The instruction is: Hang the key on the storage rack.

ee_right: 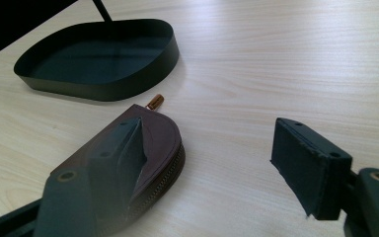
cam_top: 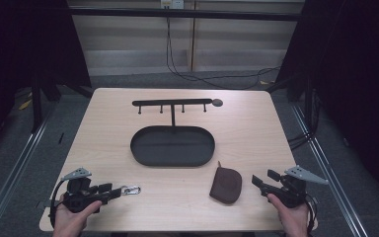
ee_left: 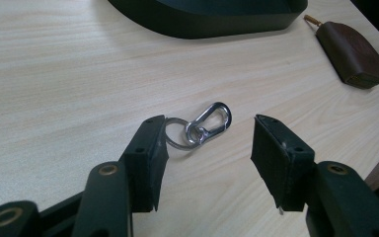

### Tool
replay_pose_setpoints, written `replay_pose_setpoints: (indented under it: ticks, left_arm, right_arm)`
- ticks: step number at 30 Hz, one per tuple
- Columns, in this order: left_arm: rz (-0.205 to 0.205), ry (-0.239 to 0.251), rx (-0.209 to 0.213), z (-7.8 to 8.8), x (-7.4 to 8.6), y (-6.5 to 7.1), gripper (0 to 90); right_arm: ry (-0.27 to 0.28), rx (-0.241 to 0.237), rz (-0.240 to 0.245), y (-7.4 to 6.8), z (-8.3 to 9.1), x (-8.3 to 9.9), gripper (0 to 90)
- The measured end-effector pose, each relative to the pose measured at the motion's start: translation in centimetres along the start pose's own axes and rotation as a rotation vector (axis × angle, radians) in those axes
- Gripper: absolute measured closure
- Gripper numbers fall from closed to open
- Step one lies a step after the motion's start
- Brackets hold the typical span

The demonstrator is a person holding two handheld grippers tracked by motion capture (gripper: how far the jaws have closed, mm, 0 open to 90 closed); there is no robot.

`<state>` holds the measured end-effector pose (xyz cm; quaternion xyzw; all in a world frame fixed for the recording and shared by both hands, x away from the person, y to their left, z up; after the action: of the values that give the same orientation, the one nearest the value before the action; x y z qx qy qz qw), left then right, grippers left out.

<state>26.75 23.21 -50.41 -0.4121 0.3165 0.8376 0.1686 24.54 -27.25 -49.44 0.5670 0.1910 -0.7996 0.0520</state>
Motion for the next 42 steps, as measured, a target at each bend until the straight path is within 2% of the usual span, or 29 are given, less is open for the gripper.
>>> replay_pose_setpoints:
  ticks: [5,17,19,21,23,26,30,31,34,35,37,39,42]
  left_arm:
    - [-0.039,-0.025,-0.008,-0.3,0.2,0.3,48.8]
    - [-0.034,-0.025,-0.017,-0.1,-0.1,0.2,49.7]
    - [-0.007,-0.015,-0.022,0.0,-0.1,0.2,52.7]
    - [-0.003,-0.017,0.004,0.1,-0.3,0.2,53.5]
    - [-0.012,-0.025,0.002,0.2,-0.3,0.4,55.2]
    - [-0.061,-0.071,0.004,0.1,-0.4,0.9,61.8]
    - [-0.113,-0.108,-0.026,-0.1,-0.9,1.1,60.6]
    - [-0.121,-0.120,-0.036,-0.1,-1.0,1.1,57.6]
    - [-0.148,-0.143,-0.037,-0.2,-1.5,1.1,57.7]
    - [-0.168,-0.154,-0.024,-0.2,-1.6,1.2,58.3]
    - [-0.173,-0.166,-0.039,-0.2,-1.8,1.2,59.1]
    - [-0.180,-0.177,-0.025,-0.2,-1.9,1.1,58.9]
    - [-0.183,-0.198,-0.034,-0.5,-2.2,1.0,57.4]
  right_arm:
    - [-0.012,-0.002,-0.010,0.1,-0.1,0.1,28.3]
    - [-0.018,-0.005,-0.010,0.1,0.0,0.2,26.7]
    - [-0.019,-0.006,-0.009,0.0,0.0,0.2,26.6]
    - [-0.025,-0.009,0.003,-0.1,0.0,0.2,26.6]
    - [-0.025,-0.011,0.011,-0.3,0.0,0.2,26.6]
    - [-0.029,-0.014,0.008,-0.2,0.0,0.3,26.2]
    - [-0.035,-0.036,-0.005,-0.3,0.0,0.4,26.0]
    - [-0.038,-0.037,-0.001,-0.2,-0.1,0.4,26.0]
    - [-0.040,-0.035,-0.002,-0.3,-0.1,0.4,26.0]
    - [-0.040,-0.035,0.000,-0.3,-0.1,0.4,26.0]
    - [-0.041,-0.035,-0.002,-0.3,-0.1,0.4,26.0]
    - [-0.043,-0.035,0.001,-0.3,-0.1,0.4,26.0]
    - [-0.048,-0.036,0.003,-0.4,-0.1,0.5,25.7]
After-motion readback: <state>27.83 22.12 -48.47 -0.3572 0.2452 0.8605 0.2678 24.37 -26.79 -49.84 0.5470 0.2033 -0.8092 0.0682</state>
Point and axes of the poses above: each handheld gripper's, and its own axes: z roughly backward along the jaws, x roughly out of its underside, y roughly to its right, the point moved 6 cm from there along -z, roughly forward along the jaws, and after that the axes turned 14 degrees about y, right-handed, at the moved point
